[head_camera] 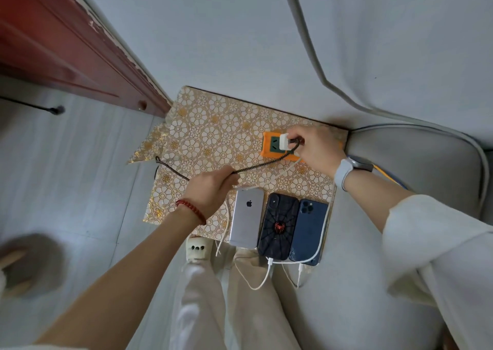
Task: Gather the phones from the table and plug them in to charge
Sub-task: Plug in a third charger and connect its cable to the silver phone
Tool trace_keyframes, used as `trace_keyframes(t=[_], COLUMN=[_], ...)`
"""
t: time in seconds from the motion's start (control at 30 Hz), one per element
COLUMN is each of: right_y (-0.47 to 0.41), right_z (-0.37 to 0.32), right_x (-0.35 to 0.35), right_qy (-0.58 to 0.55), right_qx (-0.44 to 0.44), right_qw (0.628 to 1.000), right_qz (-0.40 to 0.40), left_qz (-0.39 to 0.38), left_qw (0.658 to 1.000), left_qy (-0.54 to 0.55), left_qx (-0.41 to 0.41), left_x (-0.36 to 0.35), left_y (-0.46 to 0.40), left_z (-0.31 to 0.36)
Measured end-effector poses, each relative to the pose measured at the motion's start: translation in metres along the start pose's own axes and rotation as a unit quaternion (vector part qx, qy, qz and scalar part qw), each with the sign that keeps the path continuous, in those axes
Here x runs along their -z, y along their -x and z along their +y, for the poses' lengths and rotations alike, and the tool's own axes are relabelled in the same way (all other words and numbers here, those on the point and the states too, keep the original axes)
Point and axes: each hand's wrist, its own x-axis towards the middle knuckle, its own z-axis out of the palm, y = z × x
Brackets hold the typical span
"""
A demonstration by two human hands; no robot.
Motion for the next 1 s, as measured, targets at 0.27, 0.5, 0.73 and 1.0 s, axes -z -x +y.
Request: trace_keyframes(t=[0.27, 0.5, 0.73, 1.0], right_y=[-0.002, -0.006, 0.0, -0.003], right_z=[-0.005, -0.005, -0.006, -0.001], right_x=[0.0, 0.0, -0.016, -0.023], right_qy=[-0.052, -0.022, -0.034, 0.024], right_qx=[-0.054, -0.064, -0.079, -0.088], right_qw=[0.997, 0.998, 0.995, 0.995], right_qz=[0.001, -0.007, 0.043, 0.05], left_qz=[0.021, 0.021, 0.017, 0.011], left_qw=[0.969, 0.949, 0.96, 0.963], left_qy=[0.142, 0.193, 0.14, 0.123], left_qx=[0.2, 0.25, 0.243, 0.239], left_x=[0.007, 0.006, 0.009, 0.005], left_y=[-0.031, -0.049, -0.055, -0.063], left_z=[0.004, 0.002, -0.007, -0.01])
